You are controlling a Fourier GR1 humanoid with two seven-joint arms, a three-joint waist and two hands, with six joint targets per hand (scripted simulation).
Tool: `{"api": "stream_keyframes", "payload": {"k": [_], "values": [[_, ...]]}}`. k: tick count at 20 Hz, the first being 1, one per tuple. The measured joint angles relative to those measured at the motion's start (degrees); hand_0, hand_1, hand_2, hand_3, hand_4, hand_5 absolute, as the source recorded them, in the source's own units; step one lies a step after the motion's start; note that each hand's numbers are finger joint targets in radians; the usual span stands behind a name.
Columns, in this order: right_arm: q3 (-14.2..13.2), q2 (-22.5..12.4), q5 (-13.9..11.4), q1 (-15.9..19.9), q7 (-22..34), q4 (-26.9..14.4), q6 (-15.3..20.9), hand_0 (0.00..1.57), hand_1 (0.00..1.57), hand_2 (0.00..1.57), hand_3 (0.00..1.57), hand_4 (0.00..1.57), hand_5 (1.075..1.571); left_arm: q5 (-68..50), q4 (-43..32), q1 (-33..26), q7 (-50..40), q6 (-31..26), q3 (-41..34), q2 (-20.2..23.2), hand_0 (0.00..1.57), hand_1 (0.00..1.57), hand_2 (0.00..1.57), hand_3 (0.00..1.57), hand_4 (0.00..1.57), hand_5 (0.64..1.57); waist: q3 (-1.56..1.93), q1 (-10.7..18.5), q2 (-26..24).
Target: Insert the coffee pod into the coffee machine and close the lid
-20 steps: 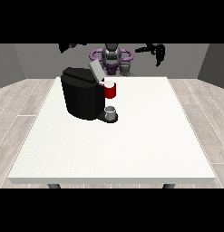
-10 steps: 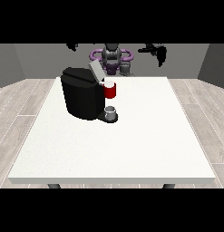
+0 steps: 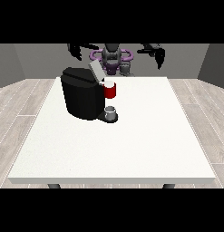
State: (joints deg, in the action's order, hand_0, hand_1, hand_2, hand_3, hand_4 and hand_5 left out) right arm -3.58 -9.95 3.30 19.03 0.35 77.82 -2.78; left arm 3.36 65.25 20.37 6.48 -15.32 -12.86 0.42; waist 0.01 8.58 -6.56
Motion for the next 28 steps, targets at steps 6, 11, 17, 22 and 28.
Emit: {"api": "stream_keyframes", "payload": {"k": [6, 11, 17, 22, 28], "values": [[-1.6, -0.2, 0.7, 3.8, -0.4, -4.3, -1.0, 0.0, 0.0, 0.0, 0.0, 0.0, 1.571, -1.9, 6.4, -3.1, -2.2, 0.0, 1.0, 1.4, 0.0, 0.0, 0.0, 0.0, 0.0, 1.571, 0.0, -0.5, 3.3], [-0.9, 1.7, -0.6, 6.6, -2.2, -7.8, 0.0, 0.0, 0.0, 0.0, 0.0, 0.0, 1.571, -2.7, 10.6, -4.6, -3.7, 1.3, 1.9, 2.0, 0.0, 0.0, 0.0, 0.0, 0.0, 1.571, 0.0, -1.2, 5.5], [-0.2, 1.7, -2.6, 10.1, -2.3, -10.5, 0.1, 0.0, 0.0, 0.0, 0.0, 0.0, 1.571, -3.6, 13.1, -6.7, -2.5, 1.9, 2.3, 3.1, 0.0, 0.0, 0.0, 0.0, 0.0, 1.571, -0.07, -1.7, 7.0], [-1.0, 1.0, -3.1, 14.0, -3.3, -13.5, -0.5, 0.0, 0.0, 0.0, 0.0, 0.0, 1.571, -4.9, 14.6, -5.7, -4.0, 2.6, 2.3, 3.9, 0.0, 0.0, 0.0, 0.0, 0.0, 1.571, -0.11, -1.6, 8.7], [-1.4, 0.7, -4.0, 17.0, -4.3, -15.3, -0.3, 0.0, 0.0, 0.0, 0.0, 0.0, 1.571, -4.7, 14.4, -5.1, -2.9, 3.3, 2.2, 5.3, 0.0, 0.0, 0.0, 0.0, 0.0, 1.571, -0.29, -1.5, 10.5]]}}
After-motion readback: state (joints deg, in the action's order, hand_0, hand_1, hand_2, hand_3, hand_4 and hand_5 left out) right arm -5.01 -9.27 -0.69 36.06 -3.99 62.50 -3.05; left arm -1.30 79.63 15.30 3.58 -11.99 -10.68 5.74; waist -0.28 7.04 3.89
